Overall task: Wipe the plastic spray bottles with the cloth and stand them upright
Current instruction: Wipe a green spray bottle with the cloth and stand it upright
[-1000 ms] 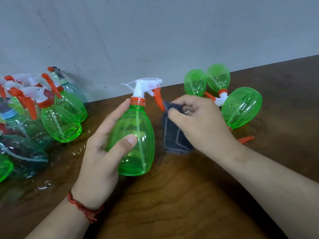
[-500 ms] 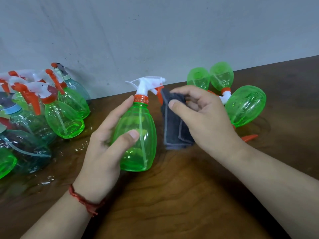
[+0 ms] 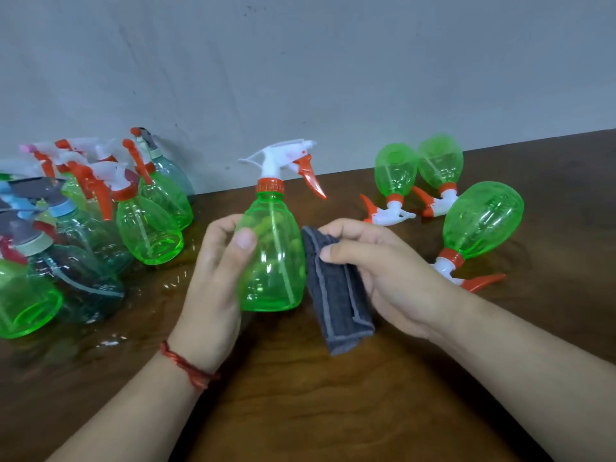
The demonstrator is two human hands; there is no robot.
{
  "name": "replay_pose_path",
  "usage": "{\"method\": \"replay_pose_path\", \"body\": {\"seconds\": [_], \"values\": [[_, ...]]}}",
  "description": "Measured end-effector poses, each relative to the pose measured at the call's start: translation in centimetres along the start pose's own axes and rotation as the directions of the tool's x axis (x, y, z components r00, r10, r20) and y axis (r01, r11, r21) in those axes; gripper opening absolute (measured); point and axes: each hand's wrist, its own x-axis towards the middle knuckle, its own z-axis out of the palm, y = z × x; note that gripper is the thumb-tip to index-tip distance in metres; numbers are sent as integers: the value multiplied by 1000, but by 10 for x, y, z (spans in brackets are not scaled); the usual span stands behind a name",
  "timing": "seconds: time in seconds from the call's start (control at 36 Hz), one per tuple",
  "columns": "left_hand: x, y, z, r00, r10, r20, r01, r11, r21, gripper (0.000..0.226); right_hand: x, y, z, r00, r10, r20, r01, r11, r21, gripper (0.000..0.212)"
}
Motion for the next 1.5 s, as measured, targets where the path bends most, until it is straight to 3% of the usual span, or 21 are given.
{"method": "replay_pose_path", "body": {"seconds": [0.11,0.25,0.36,0.47,0.61,0.78,0.97,1.11,1.25,1.39,1.5], "values": [[4,-3,-9,994,112,-4,-106,955,277,56,-2,-1,0,999,-38,-4,38,999,21,15],[2,15,-14,974,214,-69,-139,815,563,45,-11,-5,13,997,-77,-32,77,997,-5,15],[-13,25,-19,982,165,-95,-72,781,620,46,-18,-9,28,993,-104,-62,98,990,-101,12],[-40,41,-32,977,60,-204,71,812,579,21,-20,-15,51,991,-132,-20,125,970,-210,14],[-61,53,-70,976,-62,-208,168,823,542,58,-9,-8,87,991,-123,60,137,914,-383,12],[-63,49,-113,973,-86,-214,212,699,683,49,9,9,126,997,-31,69,59,892,-449,12],[-56,45,-145,957,-55,-284,269,527,806,73,36,18,164,998,20,53,13,823,-568,13],[-51,45,-149,911,-66,-408,351,647,677,75,53,19,186,998,36,49,2,788,-615,9],[-59,53,-145,891,-43,-452,348,705,619,57,51,16,187,998,58,-5,-51,829,-557,11],[-77,59,-130,940,-59,-337,262,757,598,18,32,-1,167,998,41,-54,-61,887,-458,9],[-74,58,-105,979,-142,-147,201,802,563,22,15,-11,140,998,-27,-55,1,907,-421,12]]}}
